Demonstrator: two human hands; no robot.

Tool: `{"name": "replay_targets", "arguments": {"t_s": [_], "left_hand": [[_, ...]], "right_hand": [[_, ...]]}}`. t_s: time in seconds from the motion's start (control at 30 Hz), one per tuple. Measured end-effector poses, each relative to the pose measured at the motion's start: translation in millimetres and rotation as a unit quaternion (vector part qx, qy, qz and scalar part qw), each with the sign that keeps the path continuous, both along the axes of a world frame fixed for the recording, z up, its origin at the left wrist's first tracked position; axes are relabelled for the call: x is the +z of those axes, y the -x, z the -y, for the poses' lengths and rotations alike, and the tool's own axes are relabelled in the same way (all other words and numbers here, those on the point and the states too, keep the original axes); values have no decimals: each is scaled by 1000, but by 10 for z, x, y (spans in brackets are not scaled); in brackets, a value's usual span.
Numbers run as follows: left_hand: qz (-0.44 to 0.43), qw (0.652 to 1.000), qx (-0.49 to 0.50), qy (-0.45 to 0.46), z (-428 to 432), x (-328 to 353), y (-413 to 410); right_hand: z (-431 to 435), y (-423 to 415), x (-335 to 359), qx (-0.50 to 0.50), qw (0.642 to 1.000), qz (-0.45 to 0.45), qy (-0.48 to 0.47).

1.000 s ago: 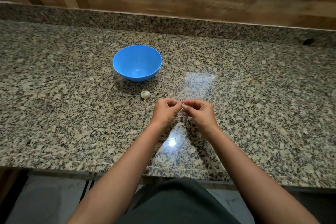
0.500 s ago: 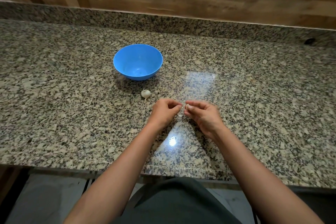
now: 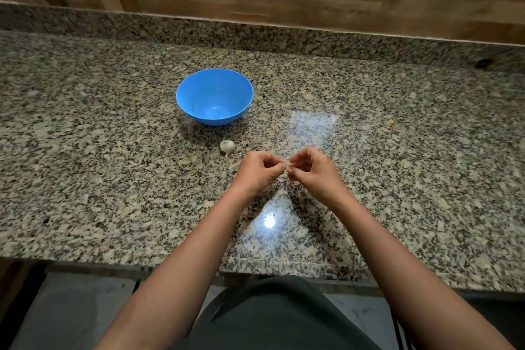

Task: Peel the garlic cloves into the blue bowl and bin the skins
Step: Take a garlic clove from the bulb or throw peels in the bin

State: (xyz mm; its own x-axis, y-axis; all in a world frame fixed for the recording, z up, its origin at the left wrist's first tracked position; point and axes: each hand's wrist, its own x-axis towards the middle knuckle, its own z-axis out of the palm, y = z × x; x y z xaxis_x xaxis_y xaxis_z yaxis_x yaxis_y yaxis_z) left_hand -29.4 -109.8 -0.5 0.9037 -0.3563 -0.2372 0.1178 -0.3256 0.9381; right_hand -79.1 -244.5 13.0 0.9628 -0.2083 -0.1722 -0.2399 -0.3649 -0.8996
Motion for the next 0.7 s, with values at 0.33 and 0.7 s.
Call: {"name": "replay_targets", "arguments": {"t_s": [0.33, 0.7], "left_hand": [[-5, 999, 32, 30, 25, 7, 35], [72, 993, 25, -87, -17, -32, 49]], "right_hand": [[-28, 39, -82, -40, 993, 36, -103], [11, 35, -36, -137, 908, -30, -395]]}}
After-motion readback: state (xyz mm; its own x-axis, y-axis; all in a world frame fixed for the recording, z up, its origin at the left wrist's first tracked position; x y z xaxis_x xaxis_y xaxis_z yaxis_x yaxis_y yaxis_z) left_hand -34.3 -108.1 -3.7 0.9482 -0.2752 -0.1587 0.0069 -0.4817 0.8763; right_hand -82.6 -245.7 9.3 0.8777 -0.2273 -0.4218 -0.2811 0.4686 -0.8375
